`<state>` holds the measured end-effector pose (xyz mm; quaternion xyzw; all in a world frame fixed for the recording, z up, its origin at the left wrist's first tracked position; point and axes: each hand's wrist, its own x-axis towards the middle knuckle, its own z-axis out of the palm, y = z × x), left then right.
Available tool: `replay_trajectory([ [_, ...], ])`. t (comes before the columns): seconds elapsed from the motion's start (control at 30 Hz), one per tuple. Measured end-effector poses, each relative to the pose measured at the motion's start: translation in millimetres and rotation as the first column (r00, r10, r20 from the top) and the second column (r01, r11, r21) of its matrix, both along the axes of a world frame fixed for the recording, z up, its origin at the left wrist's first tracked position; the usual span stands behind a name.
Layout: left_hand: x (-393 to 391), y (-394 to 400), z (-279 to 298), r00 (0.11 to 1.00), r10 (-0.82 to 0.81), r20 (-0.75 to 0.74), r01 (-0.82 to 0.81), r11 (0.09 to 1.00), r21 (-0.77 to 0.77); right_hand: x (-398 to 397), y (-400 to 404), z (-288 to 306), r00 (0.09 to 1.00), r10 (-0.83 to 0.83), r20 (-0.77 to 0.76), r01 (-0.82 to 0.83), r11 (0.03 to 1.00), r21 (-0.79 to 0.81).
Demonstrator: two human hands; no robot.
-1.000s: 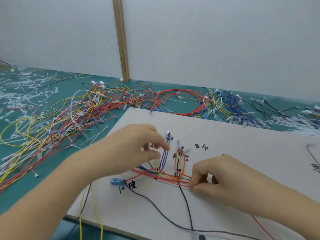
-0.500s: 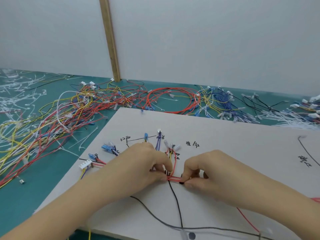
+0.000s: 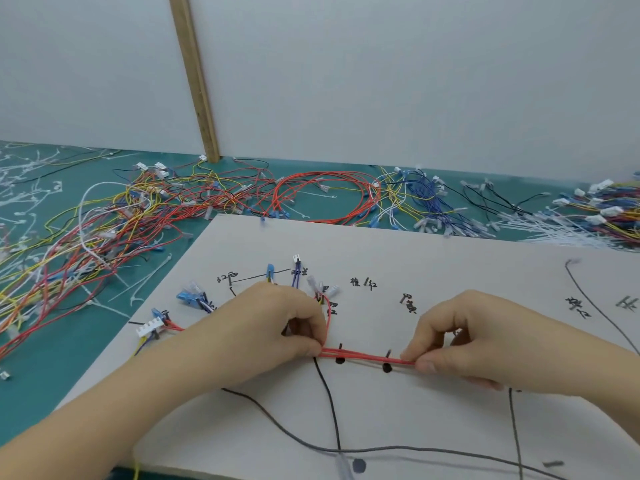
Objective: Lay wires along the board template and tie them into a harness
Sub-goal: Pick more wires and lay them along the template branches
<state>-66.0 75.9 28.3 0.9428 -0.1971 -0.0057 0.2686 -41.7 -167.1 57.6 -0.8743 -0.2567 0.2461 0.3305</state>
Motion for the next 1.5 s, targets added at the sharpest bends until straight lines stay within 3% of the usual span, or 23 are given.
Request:
replay_trajectory([
  [0.4,11,-15,12,0.985,-0.174,-0.025,0.174,0.957,0.232,5,-29,-2,0.996,0.000,-0.088,0.009,0.996,0.093],
  [0.53,11,-17,12,0.991,-0.137,-0.009,0.136,0.972,0.192,6,-32,0,0.995,0.024,-0.094,-0.015,0.995,0.097],
  [0.77,17,-49,13,0.969,-0.245,-0.027,0.246,0.960,0.137,8,-36,4,0.996,0.025,-0.091,-0.016,0.996,0.092],
  [1.0,30,-71,17,0.940,-0.260,-0.222,0.267,0.964,0.002,10,-46,1,0.993,0.041,-0.111,-0.031,0.996,0.088],
  [1.13,30,-75,15,0.947,-0.265,-0.180,0.281,0.958,0.066,12,-55,1,0.987,0.095,-0.128,-0.076,0.987,0.142],
  [1.33,29,-74,9,0.959,-0.213,-0.186,0.218,0.976,0.005,14,-65,0,0.976,0.217,-0.022,-0.213,0.971,0.108],
  [1.5,30,-74,6,0.963,-0.193,-0.188,0.194,0.981,-0.015,18,-63,1,0.994,0.033,0.107,-0.058,0.969,0.240],
])
